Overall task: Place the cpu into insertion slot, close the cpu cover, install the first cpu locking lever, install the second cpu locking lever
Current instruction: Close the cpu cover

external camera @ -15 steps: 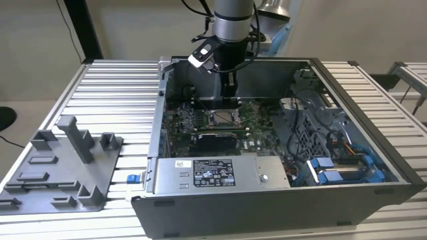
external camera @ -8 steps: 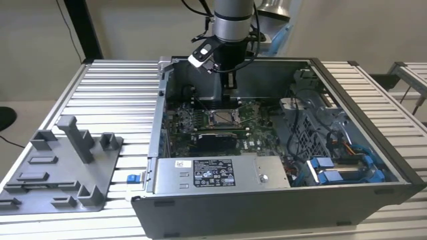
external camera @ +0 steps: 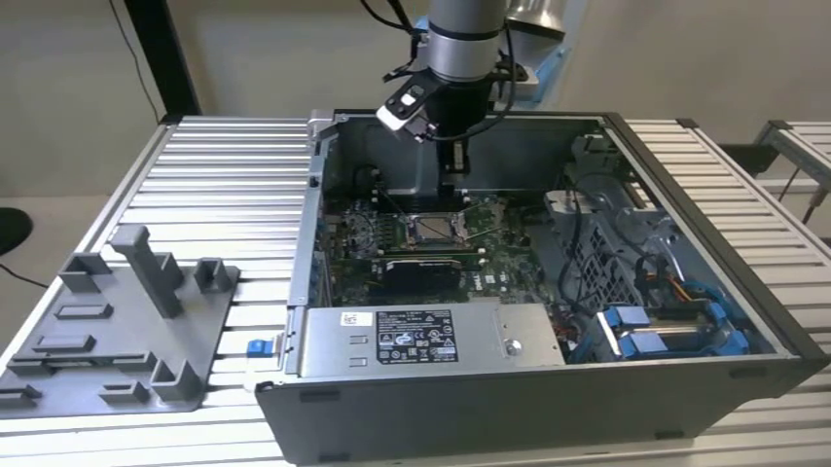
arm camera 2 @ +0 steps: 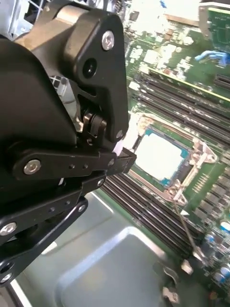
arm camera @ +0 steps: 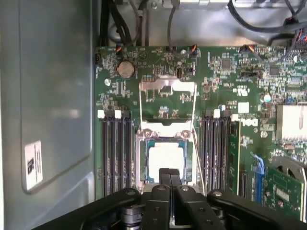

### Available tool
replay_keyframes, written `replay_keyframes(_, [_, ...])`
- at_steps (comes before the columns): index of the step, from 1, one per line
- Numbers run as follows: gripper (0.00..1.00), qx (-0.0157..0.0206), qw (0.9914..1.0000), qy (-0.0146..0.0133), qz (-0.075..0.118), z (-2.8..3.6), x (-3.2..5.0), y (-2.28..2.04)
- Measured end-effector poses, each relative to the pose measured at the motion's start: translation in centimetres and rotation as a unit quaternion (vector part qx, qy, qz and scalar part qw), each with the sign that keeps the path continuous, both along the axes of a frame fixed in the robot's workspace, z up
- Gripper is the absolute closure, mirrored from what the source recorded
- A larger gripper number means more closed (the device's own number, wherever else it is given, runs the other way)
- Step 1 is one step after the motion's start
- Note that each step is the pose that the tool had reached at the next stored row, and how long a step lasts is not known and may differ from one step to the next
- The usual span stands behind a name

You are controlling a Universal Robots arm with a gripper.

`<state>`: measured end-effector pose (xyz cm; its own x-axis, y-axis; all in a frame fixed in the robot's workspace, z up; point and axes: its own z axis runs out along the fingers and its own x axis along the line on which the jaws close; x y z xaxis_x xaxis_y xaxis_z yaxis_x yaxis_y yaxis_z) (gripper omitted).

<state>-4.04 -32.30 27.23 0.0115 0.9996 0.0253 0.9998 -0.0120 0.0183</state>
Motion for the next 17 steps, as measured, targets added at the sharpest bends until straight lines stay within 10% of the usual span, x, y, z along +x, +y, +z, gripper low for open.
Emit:
replay_keyframes(4, [1.0,-0.0017,0.99992,0.0128,0.0,0.0,1.72,0.0])
replay_keyframes(17, [1.0,-0.0017,0.99982,0.0189,0.0,-1.09,7.63,0.0])
